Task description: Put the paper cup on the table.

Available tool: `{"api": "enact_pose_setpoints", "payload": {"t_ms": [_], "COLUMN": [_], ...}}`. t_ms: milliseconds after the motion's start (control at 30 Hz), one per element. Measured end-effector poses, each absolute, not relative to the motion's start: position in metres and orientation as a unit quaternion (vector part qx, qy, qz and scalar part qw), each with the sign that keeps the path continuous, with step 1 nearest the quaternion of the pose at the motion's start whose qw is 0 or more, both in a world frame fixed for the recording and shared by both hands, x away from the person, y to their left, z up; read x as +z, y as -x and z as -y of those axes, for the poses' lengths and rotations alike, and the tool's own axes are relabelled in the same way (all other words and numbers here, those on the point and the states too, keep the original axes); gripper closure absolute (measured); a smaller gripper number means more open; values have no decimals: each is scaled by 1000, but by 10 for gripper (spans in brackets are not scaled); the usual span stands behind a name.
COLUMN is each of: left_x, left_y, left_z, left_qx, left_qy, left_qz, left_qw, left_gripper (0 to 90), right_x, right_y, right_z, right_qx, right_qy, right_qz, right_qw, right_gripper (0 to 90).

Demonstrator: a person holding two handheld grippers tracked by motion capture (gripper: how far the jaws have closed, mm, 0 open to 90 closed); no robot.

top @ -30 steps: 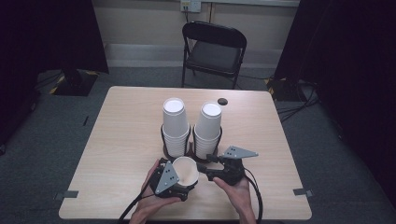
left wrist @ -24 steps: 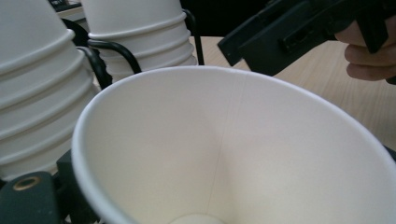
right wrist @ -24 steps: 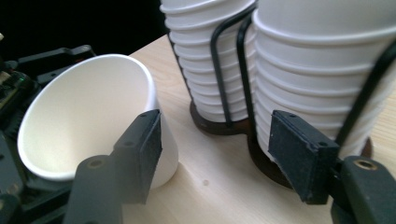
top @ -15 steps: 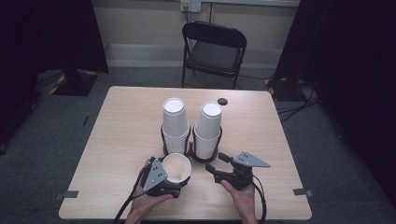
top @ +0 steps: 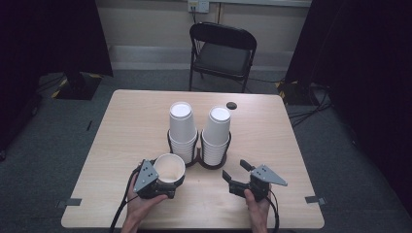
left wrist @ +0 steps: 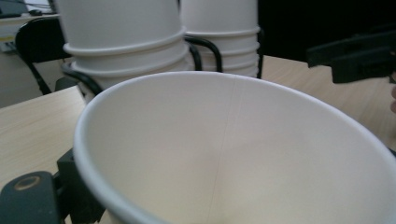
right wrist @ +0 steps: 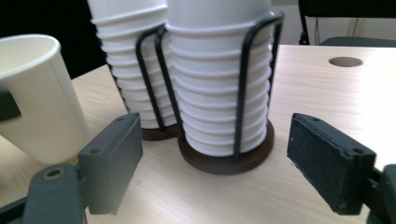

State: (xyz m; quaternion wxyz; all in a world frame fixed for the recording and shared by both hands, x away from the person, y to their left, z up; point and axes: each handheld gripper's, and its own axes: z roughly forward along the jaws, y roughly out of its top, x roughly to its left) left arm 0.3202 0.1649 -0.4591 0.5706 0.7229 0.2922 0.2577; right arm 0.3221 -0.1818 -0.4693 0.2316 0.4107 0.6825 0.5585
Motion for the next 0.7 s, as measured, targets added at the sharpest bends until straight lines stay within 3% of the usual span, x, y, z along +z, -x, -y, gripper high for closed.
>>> {"api": "enact_pose_setpoints", "payload": {"t_ms": [700], "left_x": [-448], "left_y": [-355], "left_z": [-211], "left_qx": [298], "left_qy": [-674], "left_qz": [-378], "left_qw": [560], "left_gripper": [86], "right_x": [-491], "right_y": [-320], "right_z": [199], "right_qx": [548], "right_qy": [-423], "right_qz": [-656], "right_qw": [300], "right_gripper": [173]}}
